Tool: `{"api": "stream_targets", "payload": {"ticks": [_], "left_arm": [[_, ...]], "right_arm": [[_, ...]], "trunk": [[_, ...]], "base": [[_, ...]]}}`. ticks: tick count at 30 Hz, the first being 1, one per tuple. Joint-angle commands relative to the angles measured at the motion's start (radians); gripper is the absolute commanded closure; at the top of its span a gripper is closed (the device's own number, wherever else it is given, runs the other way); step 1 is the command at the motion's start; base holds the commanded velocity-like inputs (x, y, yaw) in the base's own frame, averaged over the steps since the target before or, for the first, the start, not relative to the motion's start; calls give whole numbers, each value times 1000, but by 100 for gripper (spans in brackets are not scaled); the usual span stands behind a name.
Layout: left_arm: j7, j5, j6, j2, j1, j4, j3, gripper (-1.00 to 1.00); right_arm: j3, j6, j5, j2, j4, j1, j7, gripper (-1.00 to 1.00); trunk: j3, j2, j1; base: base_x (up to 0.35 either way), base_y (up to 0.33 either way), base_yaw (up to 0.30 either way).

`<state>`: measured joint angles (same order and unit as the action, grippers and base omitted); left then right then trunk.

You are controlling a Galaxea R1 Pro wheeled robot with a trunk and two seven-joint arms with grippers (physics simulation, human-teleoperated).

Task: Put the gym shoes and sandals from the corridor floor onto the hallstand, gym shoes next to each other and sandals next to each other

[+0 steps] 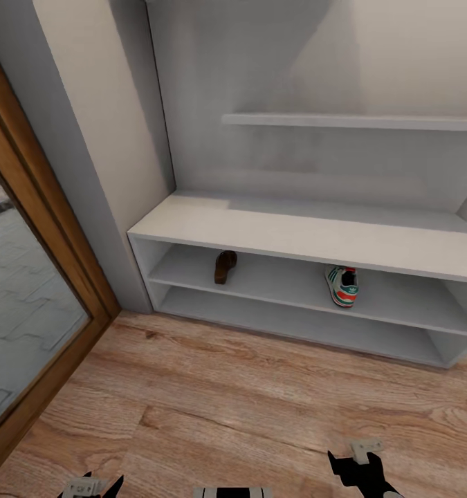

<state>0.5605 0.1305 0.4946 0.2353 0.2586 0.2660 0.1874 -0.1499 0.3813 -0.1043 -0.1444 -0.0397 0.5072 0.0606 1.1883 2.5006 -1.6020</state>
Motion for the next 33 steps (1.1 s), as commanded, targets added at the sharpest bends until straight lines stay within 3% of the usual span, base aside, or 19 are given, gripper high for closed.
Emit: {"api": "stream_targets", "payload": {"ticks": [1,15,23,26,27,29,33], "left_arm": [[9,10,-2,0,1,-1,1,-100],[5,11,-1,-2,1,-4,1,-100],[5,11,-1,-2,1,-4,2,-100],[4,11,-1,-1,1,-5,2,-100],[3,11,-1,-1,1,-4,3,-100],[1,11,-1,0,1,-4,3,-100],[0,11,-1,0,1,-3,3,-100]], "right_arm": [[-6,4,-11,-1,1,1,5,-100],[-4,1,-26,-13,3,1,7,-100],[-5,2,-103,-16,4,1,3,-100],[-5,3,-118,-16,4,1,-25,-100],[-6,3,-123,-14,4,1,-76,-100],[-6,2,-125,-12,4,1,-114,-100],[-6,0,-126,-8,5,0,-156,-100]], "trunk": [[1,0,0],[-8,0,0],[-15,0,0],[-18,0,0],[-19,0,0],[-21,0,0],[-25,0,0]], "base": [[0,0,0],[0,0,-123],[0,0,-248],[0,0,-255],[0,0,-256],[0,0,-256],[0,0,-259]]}}
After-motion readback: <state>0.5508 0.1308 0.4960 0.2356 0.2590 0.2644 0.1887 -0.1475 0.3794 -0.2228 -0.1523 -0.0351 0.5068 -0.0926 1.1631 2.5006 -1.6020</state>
